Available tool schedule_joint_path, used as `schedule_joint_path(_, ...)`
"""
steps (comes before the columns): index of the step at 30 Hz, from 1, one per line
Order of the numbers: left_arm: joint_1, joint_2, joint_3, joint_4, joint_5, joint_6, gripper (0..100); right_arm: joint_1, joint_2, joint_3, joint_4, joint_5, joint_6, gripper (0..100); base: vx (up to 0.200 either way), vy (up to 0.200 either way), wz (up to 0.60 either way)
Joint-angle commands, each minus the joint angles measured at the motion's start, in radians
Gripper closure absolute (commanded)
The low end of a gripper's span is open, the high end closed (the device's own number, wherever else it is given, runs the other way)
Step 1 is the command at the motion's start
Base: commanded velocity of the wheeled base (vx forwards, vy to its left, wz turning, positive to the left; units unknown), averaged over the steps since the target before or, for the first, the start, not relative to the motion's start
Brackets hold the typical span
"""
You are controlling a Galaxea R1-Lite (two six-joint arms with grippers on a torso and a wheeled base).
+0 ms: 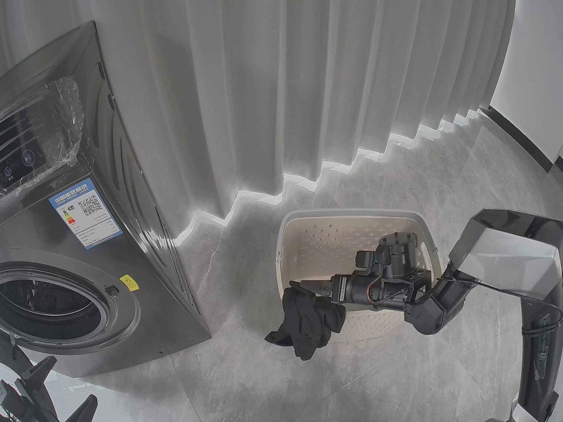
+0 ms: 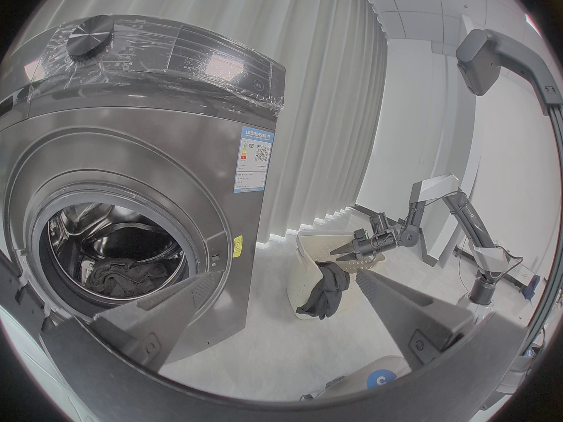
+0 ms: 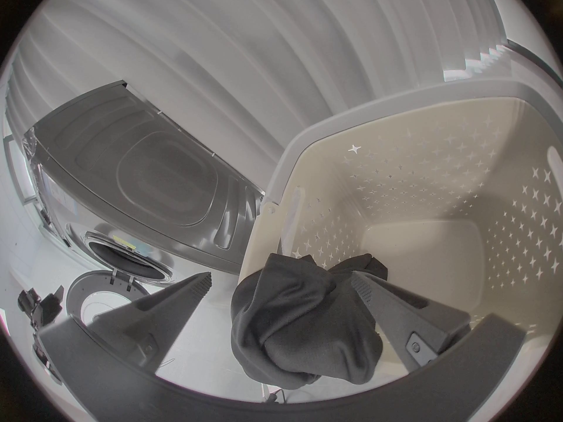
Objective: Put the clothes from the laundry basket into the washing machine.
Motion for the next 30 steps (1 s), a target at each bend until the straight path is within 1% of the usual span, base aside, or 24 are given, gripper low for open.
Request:
schedule_joint_path(1, 0.000, 0.002, 0.015, -0.001, 0.000, 0.001, 0, 0.010, 0.051, -0.034, -0.004, 0.001, 0.028, 0, 0.000, 0.000, 0.00)
schedule_joint_path(3, 0.000, 0.002, 0.015, -0.001, 0.000, 0.001, 0, 0.018, 0.060, -0.045, -0.004, 0.000, 0.045, 0, 0.000, 0.000, 0.00)
schedule_joint_path(5, 0.000, 0.002, 0.015, -0.001, 0.000, 0.001, 0, 0.024, 0.071, -0.061, -0.002, 0.001, 0.048, 0, 0.000, 0.000, 0.00)
schedule_joint_path(10, 0.000, 0.002, 0.015, -0.001, 0.000, 0.003, 0, 0.026, 0.089, -0.071, -0.002, 0.001, 0.048, 0, 0.000, 0.000, 0.00)
schedule_joint_path(21, 0.000, 0.002, 0.015, -0.001, 0.001, 0.006, 0, 0.056, 0.106, -0.061, -0.004, 0.001, 0.047, 0, 0.000, 0.000, 0.00)
schedule_joint_path(22, 0.000, 0.002, 0.015, -0.001, 0.001, 0.006, 0, 0.056, 0.107, -0.061, -0.004, 0.001, 0.047, 100, 0.000, 0.000, 0.00)
schedule_joint_path(30, 0.000, 0.002, 0.015, -0.001, 0.001, 0.006, 0, 0.050, 0.107, -0.060, -0.005, 0.000, 0.043, 100, 0.000, 0.000, 0.00)
